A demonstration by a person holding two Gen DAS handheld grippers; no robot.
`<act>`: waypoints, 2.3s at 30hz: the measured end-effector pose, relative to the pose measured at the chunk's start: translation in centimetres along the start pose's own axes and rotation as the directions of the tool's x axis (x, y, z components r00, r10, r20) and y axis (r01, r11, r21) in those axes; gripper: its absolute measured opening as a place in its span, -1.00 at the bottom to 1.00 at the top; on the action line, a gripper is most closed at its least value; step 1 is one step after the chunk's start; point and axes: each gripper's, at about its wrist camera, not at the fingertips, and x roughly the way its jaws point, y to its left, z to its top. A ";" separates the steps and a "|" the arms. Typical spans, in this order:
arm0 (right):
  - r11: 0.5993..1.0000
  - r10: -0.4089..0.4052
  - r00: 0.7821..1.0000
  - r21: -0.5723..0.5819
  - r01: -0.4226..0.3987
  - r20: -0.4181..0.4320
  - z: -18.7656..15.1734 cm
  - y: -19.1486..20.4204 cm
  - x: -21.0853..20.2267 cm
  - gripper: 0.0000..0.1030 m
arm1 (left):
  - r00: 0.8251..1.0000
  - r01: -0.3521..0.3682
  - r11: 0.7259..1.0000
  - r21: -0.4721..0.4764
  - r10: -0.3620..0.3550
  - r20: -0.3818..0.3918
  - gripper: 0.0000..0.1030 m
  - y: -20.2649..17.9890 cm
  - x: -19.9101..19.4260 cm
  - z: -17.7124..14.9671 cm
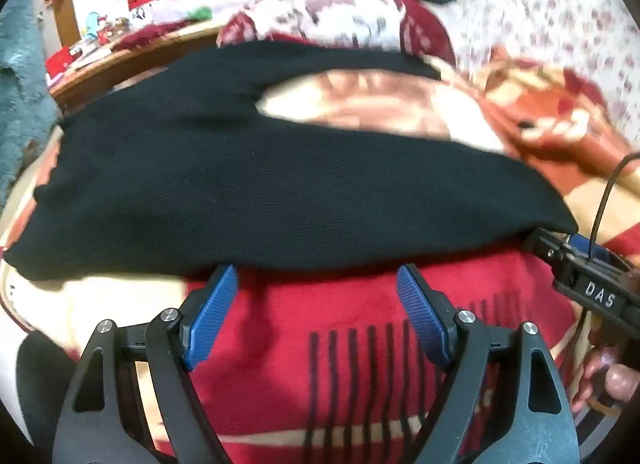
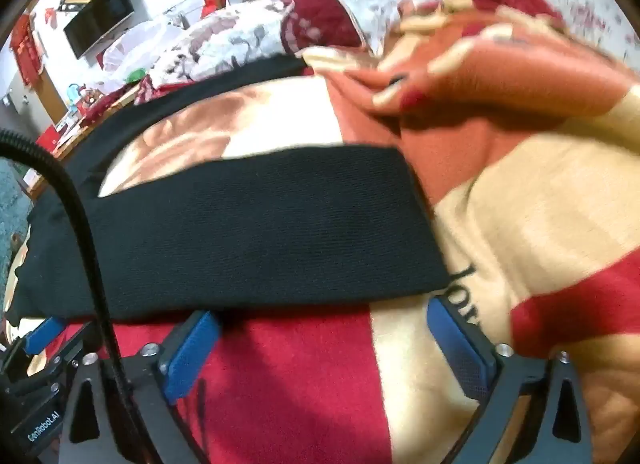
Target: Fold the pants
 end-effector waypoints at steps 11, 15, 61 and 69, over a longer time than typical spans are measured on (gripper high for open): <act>0.975 0.160 0.980 -0.174 -0.137 0.121 3.4 4.9 -5.0 0.85 | 0.994 -0.029 0.999 -0.032 0.032 0.102 0.59 2.9 -4.8 3.1; 0.957 0.201 0.973 -0.235 -0.171 0.111 3.8 7.0 -5.6 0.85 | 0.994 -0.047 0.997 -0.067 0.053 0.098 0.59 3.9 -5.0 3.3; 0.929 0.296 0.951 -0.202 -0.309 -0.092 3.4 11.0 -2.8 0.85 | 0.994 -0.092 0.976 -0.199 0.101 0.035 0.59 9.4 -4.5 2.6; 0.928 0.294 0.949 -0.202 -0.311 -0.111 3.0 11.2 -2.4 0.85 | 0.996 -0.083 0.971 -0.224 0.091 0.023 0.59 10.0 -4.3 2.5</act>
